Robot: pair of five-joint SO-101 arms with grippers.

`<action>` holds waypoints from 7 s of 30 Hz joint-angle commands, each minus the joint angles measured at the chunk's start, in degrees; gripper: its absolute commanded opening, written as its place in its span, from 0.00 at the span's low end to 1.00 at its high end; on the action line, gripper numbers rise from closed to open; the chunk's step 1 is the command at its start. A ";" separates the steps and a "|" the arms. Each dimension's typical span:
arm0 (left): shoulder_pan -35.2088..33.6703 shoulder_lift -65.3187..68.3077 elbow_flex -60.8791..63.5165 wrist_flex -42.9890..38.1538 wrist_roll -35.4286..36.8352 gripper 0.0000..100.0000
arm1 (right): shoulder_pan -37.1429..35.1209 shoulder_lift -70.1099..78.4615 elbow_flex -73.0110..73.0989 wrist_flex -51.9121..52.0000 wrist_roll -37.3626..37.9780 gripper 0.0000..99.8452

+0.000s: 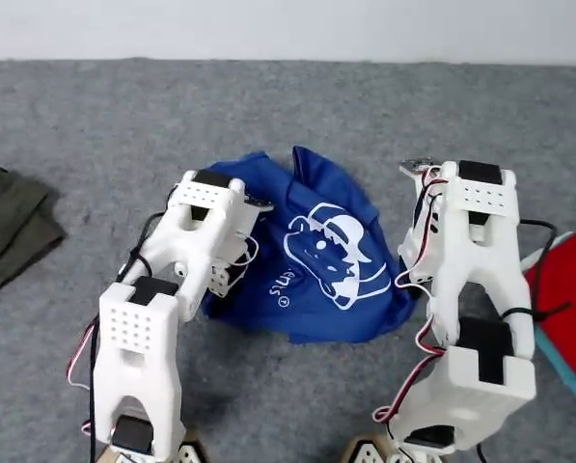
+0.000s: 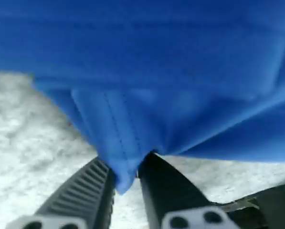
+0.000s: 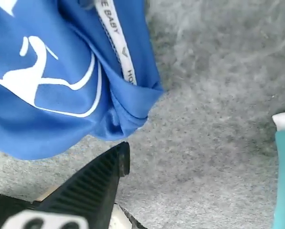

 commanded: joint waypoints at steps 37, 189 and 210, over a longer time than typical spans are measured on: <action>-47.38 -11.43 6.20 0.88 -10.55 0.14 | -22.11 -5.14 0.00 9.98 10.20 0.57; -40.70 -72.79 45.14 0.62 -18.37 0.25 | -23.87 -23.78 23.12 9.36 37.10 0.12; -40.97 -72.88 45.14 0.70 -18.37 0.25 | -15.34 -2.86 -6.33 -18.95 3.60 0.26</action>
